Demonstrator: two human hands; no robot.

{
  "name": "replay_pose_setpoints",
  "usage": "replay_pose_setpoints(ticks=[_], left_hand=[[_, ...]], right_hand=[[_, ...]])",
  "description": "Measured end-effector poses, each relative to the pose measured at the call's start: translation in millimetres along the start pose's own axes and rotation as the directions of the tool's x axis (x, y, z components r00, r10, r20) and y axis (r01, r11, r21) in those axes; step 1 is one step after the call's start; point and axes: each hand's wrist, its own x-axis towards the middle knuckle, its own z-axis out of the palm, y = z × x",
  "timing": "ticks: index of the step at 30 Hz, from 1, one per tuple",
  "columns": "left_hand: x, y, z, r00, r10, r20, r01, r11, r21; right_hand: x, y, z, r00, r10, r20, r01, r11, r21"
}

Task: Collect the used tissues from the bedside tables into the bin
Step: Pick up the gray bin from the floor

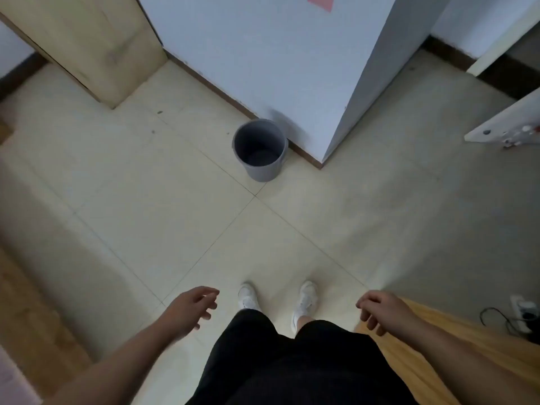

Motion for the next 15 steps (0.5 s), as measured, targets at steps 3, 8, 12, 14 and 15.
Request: replay_pose_setpoints(ticks=[3,8,12,14,15], left_hand=[[-3,-6,-5,0.991,-0.067,-0.118,0.058,0.995,-0.077],[1,-23,-22,0.974,-0.185,-0.131,0.164,0.974,-0.159],[38,-23,-51,0.967,-0.233,-0.100,0.216,0.965,-0.151],[62,-11,-76,0.971,-0.224,-0.083,0.213,0.969,-0.124],[73,0,-91,0.976,-0.205,-0.073,0.197,0.975,-0.108]], right_hand=[[16,-38,-21,0.998,-0.057,-0.001,0.057,0.998,-0.024],[38,-142,-55,0.986,-0.158,-0.046,0.159,0.987,0.017],[70,-217,-64,0.974,-0.209,-0.087,0.211,0.977,0.022],[84,-244,-65,0.975,-0.198,-0.105,0.201,0.979,0.019],[91,-255,-64,0.975,-0.194,-0.109,0.197,0.980,0.015]])
